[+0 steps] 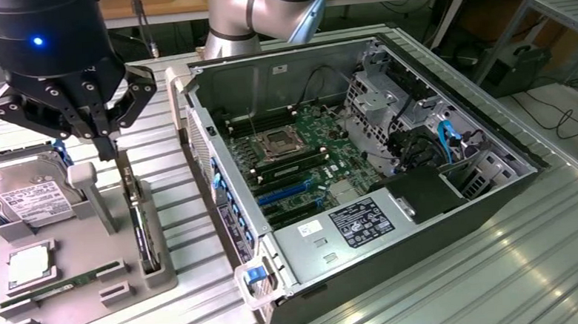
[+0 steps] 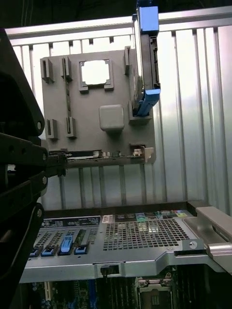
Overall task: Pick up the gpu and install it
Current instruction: 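Reach for the gpu, then pick up the gpu and move the gpu toward the slot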
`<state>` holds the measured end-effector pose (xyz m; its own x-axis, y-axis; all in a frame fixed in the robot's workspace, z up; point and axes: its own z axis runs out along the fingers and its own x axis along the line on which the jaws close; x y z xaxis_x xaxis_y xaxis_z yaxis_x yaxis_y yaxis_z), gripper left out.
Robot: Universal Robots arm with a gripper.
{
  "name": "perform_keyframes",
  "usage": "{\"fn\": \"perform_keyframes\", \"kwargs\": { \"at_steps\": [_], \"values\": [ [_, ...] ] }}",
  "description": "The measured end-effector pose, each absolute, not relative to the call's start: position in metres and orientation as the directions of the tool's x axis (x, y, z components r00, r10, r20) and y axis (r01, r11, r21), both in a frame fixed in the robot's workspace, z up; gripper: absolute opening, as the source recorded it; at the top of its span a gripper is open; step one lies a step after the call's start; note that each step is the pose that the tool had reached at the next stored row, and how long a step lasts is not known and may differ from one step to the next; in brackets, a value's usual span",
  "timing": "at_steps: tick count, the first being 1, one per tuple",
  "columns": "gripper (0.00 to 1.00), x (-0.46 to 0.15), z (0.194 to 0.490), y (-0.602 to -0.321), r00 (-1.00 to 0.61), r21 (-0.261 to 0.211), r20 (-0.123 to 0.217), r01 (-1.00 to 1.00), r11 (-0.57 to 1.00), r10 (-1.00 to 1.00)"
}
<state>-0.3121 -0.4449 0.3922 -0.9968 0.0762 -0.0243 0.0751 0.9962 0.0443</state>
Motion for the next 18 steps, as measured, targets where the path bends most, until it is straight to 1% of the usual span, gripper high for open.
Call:
{"fn": "perform_keyframes", "kwargs": {
  "at_steps": [18],
  "values": [
    [0.11, -0.32, 0.392, -0.4467, -0.997, 0.044, -0.024, 0.075, 0.996, 0.076]
  ]
}}
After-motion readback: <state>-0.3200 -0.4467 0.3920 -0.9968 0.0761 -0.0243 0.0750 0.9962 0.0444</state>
